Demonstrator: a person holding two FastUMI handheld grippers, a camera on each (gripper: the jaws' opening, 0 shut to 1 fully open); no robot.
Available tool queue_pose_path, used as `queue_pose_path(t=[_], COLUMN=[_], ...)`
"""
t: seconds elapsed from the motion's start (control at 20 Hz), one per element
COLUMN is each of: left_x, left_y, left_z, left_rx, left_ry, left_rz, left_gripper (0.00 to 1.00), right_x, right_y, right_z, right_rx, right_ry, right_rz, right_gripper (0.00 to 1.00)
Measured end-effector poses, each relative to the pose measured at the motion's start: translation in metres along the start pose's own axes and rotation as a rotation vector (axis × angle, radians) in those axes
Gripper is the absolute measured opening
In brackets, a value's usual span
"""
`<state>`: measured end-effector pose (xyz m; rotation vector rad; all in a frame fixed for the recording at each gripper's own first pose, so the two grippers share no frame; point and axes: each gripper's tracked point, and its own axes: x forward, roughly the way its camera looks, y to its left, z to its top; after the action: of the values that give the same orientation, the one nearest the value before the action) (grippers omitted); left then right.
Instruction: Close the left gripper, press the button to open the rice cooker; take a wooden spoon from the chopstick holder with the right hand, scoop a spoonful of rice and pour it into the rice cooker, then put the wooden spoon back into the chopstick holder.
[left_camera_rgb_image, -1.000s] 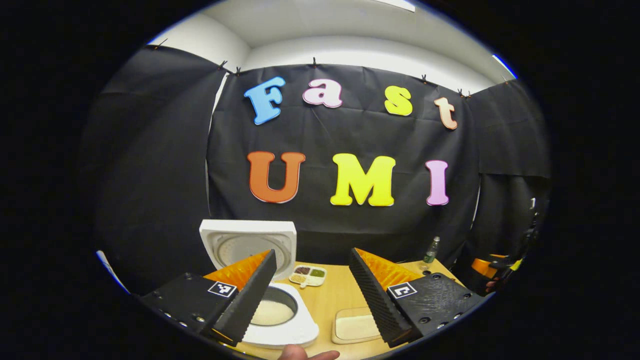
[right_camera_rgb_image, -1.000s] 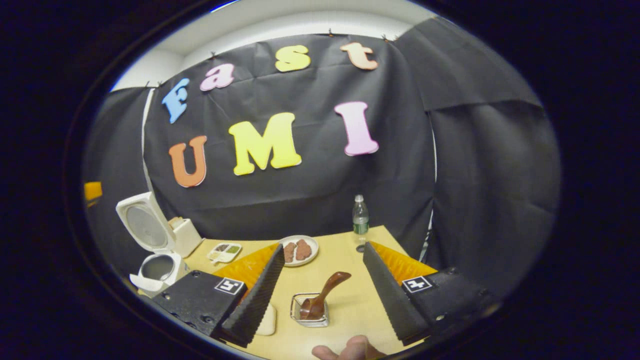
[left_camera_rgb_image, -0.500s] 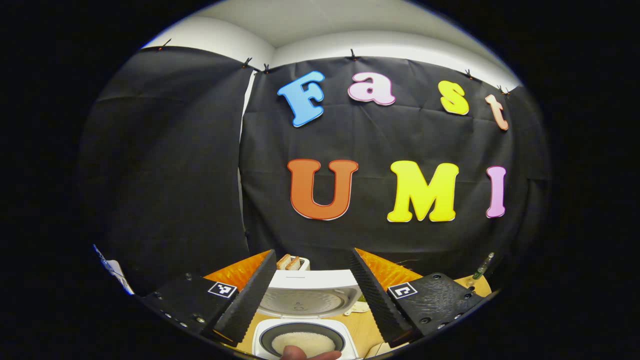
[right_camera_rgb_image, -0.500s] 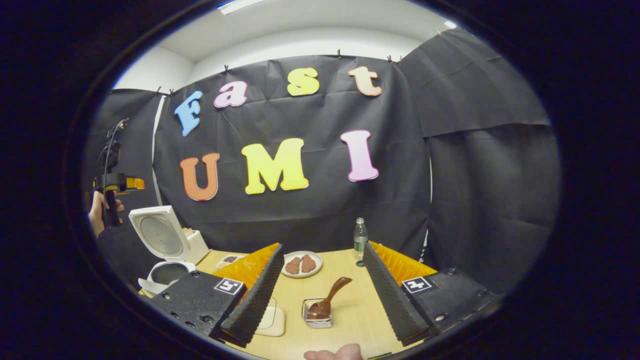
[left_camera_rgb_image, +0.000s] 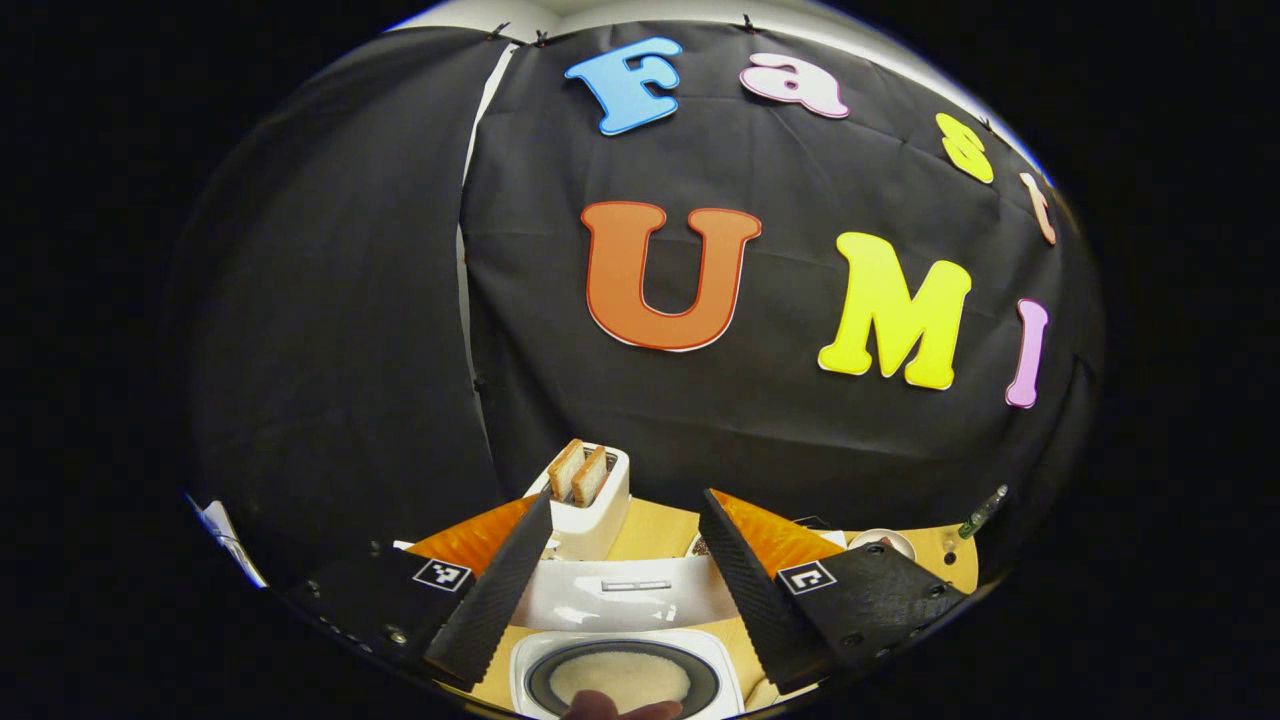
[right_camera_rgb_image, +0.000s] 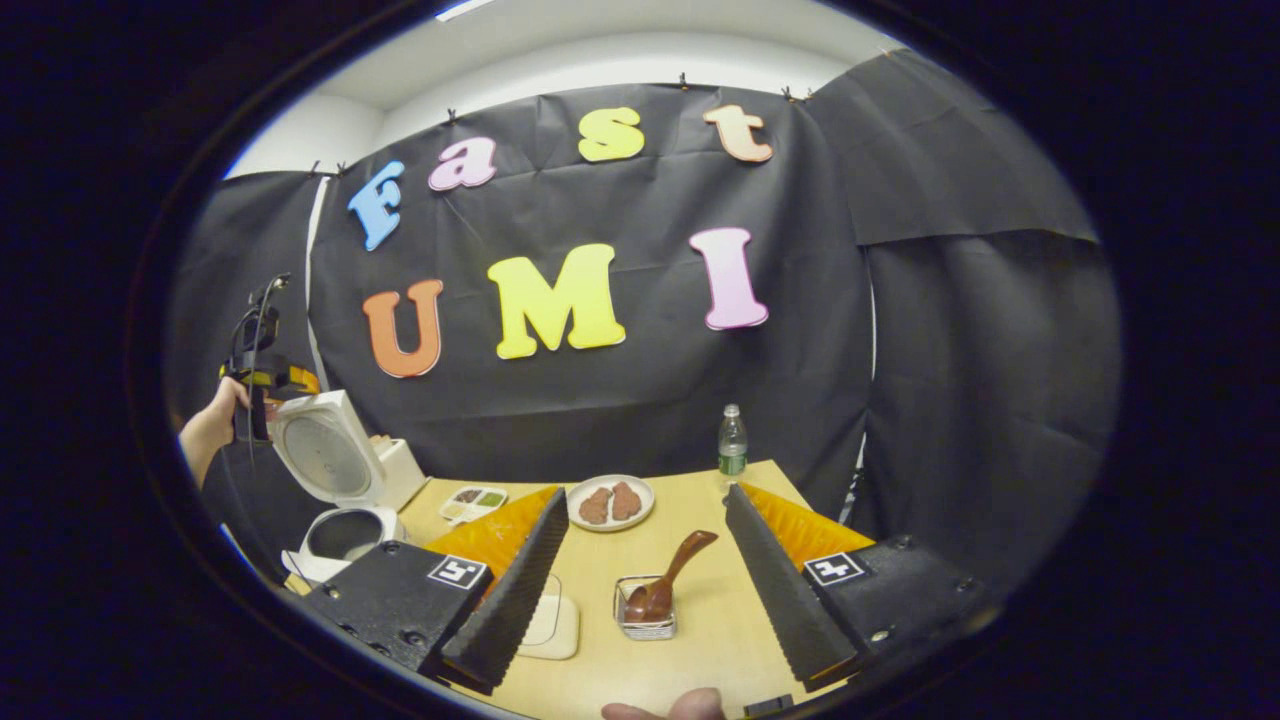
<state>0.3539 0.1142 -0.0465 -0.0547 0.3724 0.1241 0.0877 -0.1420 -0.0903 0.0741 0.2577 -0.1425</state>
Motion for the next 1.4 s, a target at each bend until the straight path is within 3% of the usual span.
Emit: queue_pose_path(t=[0.25,0.45,0.8,1.15,1.4], left_x=[-0.014,-0.054,-0.133,-0.149,-0.148], left_y=[-0.003,-0.009,-0.029,-0.031,-0.030], left_z=[-0.015,-0.043,-0.151,-0.234,-0.254], left_rx=[0.015,0.020,-0.052,-0.111,-0.168], left_ry=[0.068,0.143,0.344,0.519,0.621], left_rz=[-0.022,-0.070,-0.123,-0.101,-0.063], left_gripper=[0.97,0.97,0.97,0.97,0.96], right_x=[0.004,0.005,-0.004,-0.012,-0.008], right_y=[0.025,0.041,0.059,0.069,0.061], right_z=[0.000,-0.010,-0.033,-0.059,-0.062], right_rx=[-0.019,0.014,0.048,0.065,0.083], right_ry=[0.021,0.053,0.088,0.144,0.151], right_rz=[0.050,0.095,0.127,0.150,0.141], right_gripper=[1.00,0.96,1.00,1.00,1.00])
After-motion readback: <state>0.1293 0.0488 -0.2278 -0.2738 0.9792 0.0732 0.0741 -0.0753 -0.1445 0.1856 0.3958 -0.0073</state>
